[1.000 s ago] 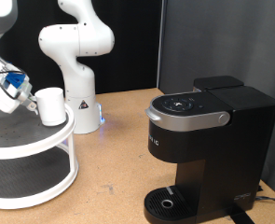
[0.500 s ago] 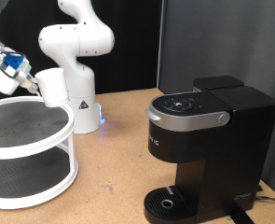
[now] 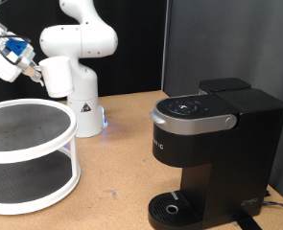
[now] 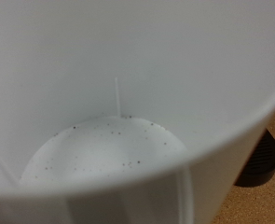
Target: Make a cup of coffee with the keurig machine
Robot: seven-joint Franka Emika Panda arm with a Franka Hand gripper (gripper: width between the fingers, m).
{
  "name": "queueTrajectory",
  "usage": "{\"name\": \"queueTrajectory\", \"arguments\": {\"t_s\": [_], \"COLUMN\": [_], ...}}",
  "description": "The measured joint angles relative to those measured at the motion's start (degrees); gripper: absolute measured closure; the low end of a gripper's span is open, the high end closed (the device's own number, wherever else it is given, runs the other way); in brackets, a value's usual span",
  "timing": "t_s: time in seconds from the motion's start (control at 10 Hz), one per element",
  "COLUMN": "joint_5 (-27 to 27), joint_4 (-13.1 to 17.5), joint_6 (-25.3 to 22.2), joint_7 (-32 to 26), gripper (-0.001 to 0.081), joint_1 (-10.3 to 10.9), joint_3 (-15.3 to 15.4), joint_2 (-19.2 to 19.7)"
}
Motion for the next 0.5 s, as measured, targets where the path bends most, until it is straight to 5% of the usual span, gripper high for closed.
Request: {"name": "queueTrajectory", "arguments": {"t_s": [0.2, 0.5], "joint_5": [0.0, 4.7], "joint_4": [-0.5, -3.6], "joint_6": [0.3, 7.5], "joint_7": [0.8, 7.5], "gripper": [0.0739, 0.0739], "joint_1": [0.0, 0.1], "joint_3": [-0.1, 2.7], "joint_2": [0.0, 0.0]}}
